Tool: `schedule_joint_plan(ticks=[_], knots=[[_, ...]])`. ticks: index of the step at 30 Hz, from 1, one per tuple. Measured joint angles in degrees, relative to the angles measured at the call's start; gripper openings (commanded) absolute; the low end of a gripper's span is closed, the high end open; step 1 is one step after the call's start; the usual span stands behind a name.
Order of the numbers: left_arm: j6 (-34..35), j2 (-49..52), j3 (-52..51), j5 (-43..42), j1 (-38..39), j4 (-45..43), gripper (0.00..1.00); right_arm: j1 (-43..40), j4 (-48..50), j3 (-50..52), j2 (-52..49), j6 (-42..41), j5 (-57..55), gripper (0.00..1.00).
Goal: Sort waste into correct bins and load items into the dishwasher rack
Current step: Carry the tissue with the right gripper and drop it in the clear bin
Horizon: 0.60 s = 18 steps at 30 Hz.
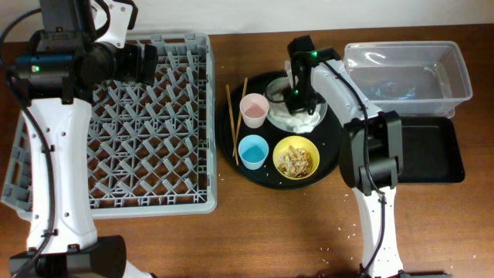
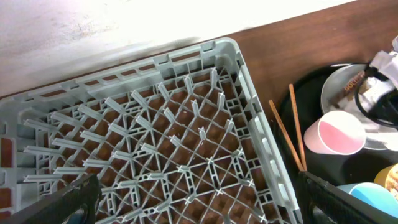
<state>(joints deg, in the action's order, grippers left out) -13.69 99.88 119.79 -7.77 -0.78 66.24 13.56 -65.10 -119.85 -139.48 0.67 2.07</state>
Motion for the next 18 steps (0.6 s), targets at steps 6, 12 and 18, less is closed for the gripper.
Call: schedule_joint_plan(ticks=[6,12,18], knots=[[0.0,0.0,0.0,0.0,0.0,0.0,0.99,0.1,-13.5,-9.7,-0.5,-0.5,2.1,0.04],[0.0,0.0,0.0,0.0,0.0,0.0,0.99,0.2,-22.9,-20.9,-0.6,-0.7,4.7,0.04],[0.0,0.0,0.0,0.0,0.0,0.0,0.99,-0.2,-31.4,-36.0,-0.7,-1.1,6.9,0.04]])
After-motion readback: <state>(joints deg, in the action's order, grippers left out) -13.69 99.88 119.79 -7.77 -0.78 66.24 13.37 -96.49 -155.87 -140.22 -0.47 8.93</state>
